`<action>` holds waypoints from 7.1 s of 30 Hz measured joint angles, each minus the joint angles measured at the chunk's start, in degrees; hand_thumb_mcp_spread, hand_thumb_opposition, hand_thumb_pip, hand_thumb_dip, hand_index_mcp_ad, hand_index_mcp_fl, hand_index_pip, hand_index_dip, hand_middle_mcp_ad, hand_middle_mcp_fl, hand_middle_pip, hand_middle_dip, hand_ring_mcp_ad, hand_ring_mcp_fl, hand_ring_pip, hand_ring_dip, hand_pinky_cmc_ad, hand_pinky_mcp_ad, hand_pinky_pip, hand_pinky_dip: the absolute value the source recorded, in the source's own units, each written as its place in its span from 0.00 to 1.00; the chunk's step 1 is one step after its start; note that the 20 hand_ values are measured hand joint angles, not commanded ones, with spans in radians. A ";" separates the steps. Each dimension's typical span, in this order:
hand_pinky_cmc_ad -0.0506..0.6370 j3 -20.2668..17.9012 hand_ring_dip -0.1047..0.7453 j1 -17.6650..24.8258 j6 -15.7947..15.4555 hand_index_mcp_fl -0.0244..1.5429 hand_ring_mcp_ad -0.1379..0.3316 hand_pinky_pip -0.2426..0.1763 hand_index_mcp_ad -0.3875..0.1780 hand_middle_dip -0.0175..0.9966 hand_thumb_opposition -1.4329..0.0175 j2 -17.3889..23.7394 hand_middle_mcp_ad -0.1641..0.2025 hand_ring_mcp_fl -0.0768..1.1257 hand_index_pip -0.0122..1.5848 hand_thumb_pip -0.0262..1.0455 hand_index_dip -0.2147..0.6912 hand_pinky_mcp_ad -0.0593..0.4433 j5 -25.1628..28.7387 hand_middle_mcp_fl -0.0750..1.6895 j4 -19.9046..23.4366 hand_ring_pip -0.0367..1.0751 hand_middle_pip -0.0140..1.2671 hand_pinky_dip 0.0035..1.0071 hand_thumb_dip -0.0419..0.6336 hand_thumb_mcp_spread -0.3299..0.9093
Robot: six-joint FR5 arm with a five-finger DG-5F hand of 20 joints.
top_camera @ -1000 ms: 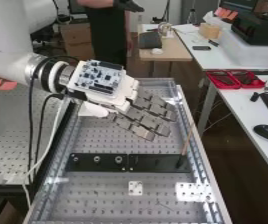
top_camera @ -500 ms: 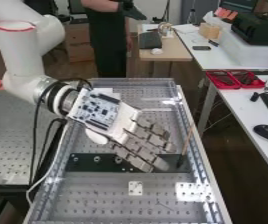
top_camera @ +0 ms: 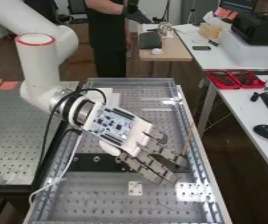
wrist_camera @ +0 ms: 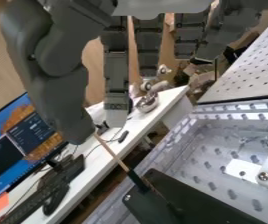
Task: Grab the drill bit and place it in the clear container
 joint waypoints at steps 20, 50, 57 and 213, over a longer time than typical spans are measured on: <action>0.38 4.48 0.15 -0.80 0.63 0.13 0.69 0.43 0.67 0.24 0.41 -5.07 0.70 0.06 0.83 0.57 0.75 0.39 -0.85 0.13 -1.96 0.10 0.11 0.13 0.53 0.66; 0.43 6.67 0.17 -0.46 5.01 0.18 0.68 0.43 0.64 0.25 0.40 -9.76 0.70 0.07 0.82 0.56 0.75 0.39 -0.30 0.15 -3.29 0.10 0.11 0.13 0.54 0.67; 0.43 6.63 0.17 -0.11 4.84 0.21 0.68 0.43 0.65 0.25 0.40 -9.81 0.70 0.08 0.82 0.56 0.75 0.39 -0.14 0.15 -3.26 0.09 0.11 0.13 0.54 0.67; 0.52 18.99 0.20 18.79 -12.66 0.61 0.67 0.43 0.58 0.27 0.31 -6.83 0.69 0.13 0.53 0.41 0.76 0.39 -11.23 0.24 -20.74 0.10 0.11 0.16 0.50 0.83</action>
